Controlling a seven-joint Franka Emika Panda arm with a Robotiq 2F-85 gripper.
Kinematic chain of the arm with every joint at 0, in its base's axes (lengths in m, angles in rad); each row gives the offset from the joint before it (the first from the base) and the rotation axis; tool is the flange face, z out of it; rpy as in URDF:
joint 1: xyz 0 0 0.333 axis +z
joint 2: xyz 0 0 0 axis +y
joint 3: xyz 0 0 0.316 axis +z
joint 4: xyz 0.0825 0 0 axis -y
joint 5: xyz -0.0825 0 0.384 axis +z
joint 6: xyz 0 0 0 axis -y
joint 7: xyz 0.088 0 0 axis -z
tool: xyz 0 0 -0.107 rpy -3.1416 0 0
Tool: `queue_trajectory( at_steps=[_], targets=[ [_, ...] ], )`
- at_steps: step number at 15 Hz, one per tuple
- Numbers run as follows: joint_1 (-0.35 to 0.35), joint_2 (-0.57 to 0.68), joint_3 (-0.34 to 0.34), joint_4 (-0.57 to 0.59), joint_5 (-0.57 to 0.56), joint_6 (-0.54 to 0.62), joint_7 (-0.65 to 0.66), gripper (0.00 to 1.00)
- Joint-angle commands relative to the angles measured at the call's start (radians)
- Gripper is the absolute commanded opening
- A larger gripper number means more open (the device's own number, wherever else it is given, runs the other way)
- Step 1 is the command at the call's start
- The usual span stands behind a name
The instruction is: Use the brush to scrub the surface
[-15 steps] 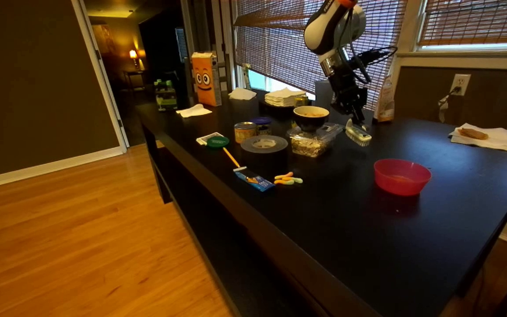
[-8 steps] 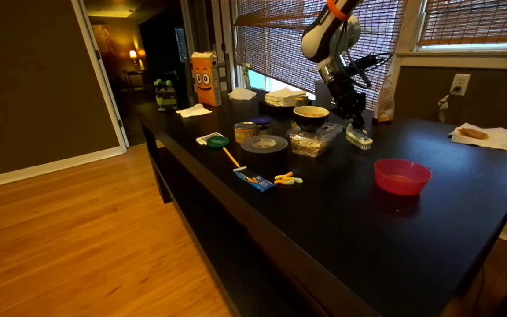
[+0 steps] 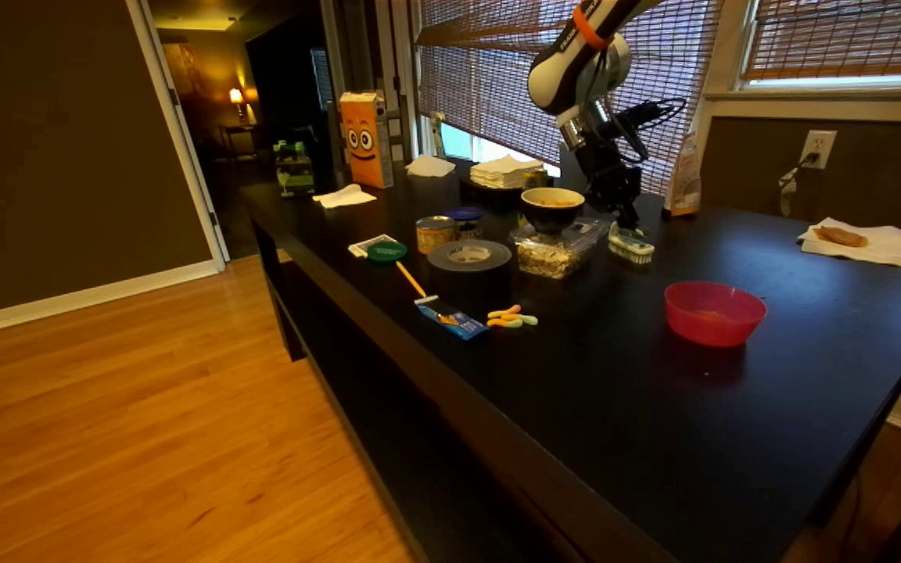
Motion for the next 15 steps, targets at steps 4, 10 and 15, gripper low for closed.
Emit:
queue_trajectory(
  at_steps=[4,10,15],
  targets=[
    [-0.053,0.095,0.050,0.167,0.081,-0.012,-0.014,0.06],
    [-0.074,0.134,0.067,0.261,0.147,0.056,0.008,0.06],
    [-0.058,0.145,0.031,0.263,0.096,0.167,0.019,0.06]
  ],
)
